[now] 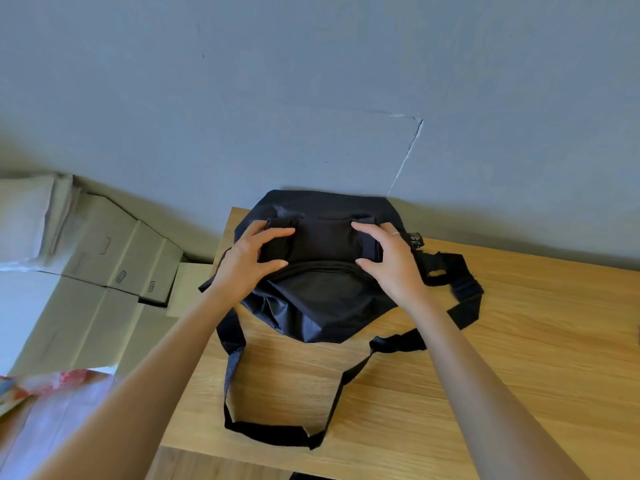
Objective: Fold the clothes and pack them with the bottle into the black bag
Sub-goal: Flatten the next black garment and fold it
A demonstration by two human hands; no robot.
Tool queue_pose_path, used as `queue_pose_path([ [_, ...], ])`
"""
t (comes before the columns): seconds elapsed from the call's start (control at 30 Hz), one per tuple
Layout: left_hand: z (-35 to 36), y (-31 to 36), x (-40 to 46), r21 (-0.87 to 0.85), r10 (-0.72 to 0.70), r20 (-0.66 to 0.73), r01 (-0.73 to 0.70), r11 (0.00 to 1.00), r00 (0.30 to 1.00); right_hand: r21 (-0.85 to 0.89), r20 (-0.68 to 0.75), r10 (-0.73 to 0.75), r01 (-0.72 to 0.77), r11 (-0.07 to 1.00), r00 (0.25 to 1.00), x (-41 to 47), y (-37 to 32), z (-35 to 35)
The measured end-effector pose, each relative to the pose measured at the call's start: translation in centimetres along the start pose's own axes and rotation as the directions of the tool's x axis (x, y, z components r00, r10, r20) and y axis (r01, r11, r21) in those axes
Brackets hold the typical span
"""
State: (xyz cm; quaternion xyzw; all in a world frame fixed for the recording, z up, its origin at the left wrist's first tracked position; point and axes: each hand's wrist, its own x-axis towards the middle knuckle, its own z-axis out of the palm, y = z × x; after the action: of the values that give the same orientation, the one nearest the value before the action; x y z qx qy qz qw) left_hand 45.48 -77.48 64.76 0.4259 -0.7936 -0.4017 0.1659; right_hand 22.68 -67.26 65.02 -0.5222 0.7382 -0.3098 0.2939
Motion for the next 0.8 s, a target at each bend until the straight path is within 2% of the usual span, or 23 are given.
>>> queue_pose_path([
  [0.1, -0.5, 0.0, 0.0, 0.126, 0.033, -0.03, -0.029, 0.992, 0.999, 0.018, -0.028, -0.047, 0.048, 0.999, 0.998, -0.3, -0.3, -1.0],
  [0.2, -0.9, 0.4, -0.2, 0.248, 0.081, -0.134, -0.045, 0.968, 0.988, -0.033, -0.089, -0.044, 0.041, 0.999, 0.995, -0.7, 0.3, -2.5],
  [0.27, -0.6, 1.3, -0.4, 0.334, 0.192, -0.155, -0.131, 0.933, 0.969, -0.122, -0.096, -0.055, 0.043, 0.992, 0.994, -0.9, 1.0, -3.4],
  [0.3, -0.1, 1.8, -0.4, 0.367, 0.254, -0.115, -0.197, 0.909, 0.96, -0.183, -0.078, -0.065, 0.05, 0.982, 0.995, -0.9, 1.4, -3.6],
  [0.37, 1.4, 3.0, 0.0, 0.377, 0.343, 0.051, -0.336, 0.863, 0.938, -0.271, -0.032, -0.069, 0.058, 0.961, 0.997, -0.9, 2.1, -3.8],
  [0.43, 3.2, 3.8, 0.5, 0.357, 0.37, 0.232, -0.433, 0.828, 0.899, -0.291, 0.002, -0.074, 0.071, 0.954, 0.997, -0.7, 2.7, -3.7],
  [0.5, 4.6, 4.0, 1.1, 0.374, 0.362, 0.353, -0.484, 0.791, 0.863, -0.339, 0.024, -0.095, 0.098, 0.936, 0.995, -0.4, 3.1, -3.7],
  [0.6, 5.6, 3.6, 1.4, 0.407, 0.31, 0.434, -0.491, 0.77, 0.846, -0.468, 0.065, -0.167, 0.177, 0.866, 0.984, -0.1, 3.7, -3.6],
  [0.8, 6.0, 2.9, 0.6, 0.466, 0.256, 0.477, -0.489, 0.738, 0.841, -0.687, 0.104, -0.279, 0.272, 0.674, 0.955, 0.4, 4.6, -2.5],
])
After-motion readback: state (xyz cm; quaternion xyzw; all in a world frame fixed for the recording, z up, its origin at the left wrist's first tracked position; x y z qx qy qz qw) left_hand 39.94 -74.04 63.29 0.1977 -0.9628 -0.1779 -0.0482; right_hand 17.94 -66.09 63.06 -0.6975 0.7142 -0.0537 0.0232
